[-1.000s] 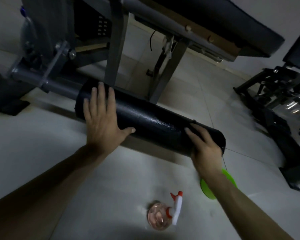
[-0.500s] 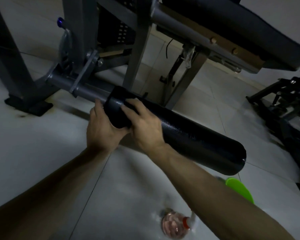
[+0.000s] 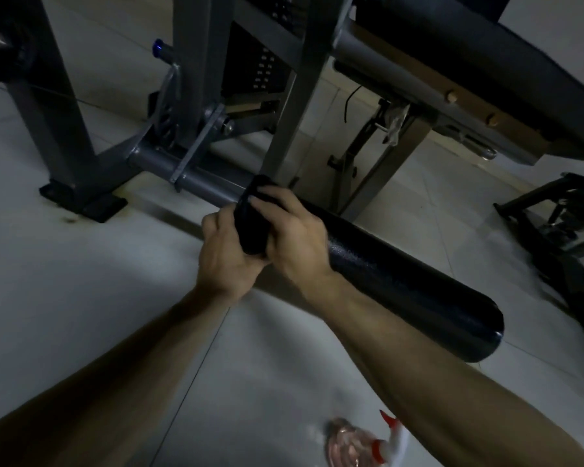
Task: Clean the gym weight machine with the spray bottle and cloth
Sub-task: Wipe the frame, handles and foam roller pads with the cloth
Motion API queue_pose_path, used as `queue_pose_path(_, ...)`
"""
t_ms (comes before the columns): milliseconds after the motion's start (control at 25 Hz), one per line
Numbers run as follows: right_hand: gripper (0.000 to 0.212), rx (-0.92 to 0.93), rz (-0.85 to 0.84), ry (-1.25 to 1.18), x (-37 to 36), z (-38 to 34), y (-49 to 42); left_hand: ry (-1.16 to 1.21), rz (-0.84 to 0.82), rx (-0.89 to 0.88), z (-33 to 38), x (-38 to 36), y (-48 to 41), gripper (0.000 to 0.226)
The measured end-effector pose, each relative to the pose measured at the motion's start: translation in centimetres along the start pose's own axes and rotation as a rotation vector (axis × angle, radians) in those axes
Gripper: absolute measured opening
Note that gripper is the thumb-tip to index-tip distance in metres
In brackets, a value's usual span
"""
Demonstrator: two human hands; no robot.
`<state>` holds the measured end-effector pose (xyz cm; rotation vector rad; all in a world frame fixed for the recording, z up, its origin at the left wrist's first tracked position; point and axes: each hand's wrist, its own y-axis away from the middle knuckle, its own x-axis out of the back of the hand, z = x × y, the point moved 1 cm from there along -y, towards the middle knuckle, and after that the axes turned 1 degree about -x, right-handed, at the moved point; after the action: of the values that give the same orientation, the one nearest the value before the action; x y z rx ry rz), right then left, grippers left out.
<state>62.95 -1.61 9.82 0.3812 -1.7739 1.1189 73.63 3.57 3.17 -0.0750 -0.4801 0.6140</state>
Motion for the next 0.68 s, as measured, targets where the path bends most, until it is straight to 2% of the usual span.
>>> queue_pose_path(120, 0.039, 0.151, -0.082, 0.000, -1.5, -1.7, -2.6, -0.067, -0.037, 0.010, -0.1, -0.2, -0.4, 0.088)
queue_pose_path(200, 0.047, 0.211, -0.144, 0.077, 0.3, 0.3, -1.0, 0.022, -0.030, 0.039, 0.3, 0.0, -0.2, 0.091)
queue_pose_path(280, 0.050, 0.156, -0.125, 0.132, 2.9, 3.7, 2.3, 0.124, -0.016, 0.073, 0.5, 0.3, -0.1, 0.097)
queue_pose_path(400, 0.056, 0.017, -0.017, 0.150, 6.1, 7.2, 6.8, 0.130, -0.004, 0.087, 1.0, 0.5, -0.1, 0.094)
queue_pose_path(480, 0.054, -0.035, -0.012, 0.129, 5.1, 5.8, 6.4, 0.131, 0.001, 0.094, 1.4, 0.6, -0.2, 0.093)
queue_pose_path(680, 0.038, 0.088, -0.078, 0.057, -0.2, -0.1, -1.4, 0.025, -0.019, 0.087, 2.3, 0.7, -0.2, 0.082)
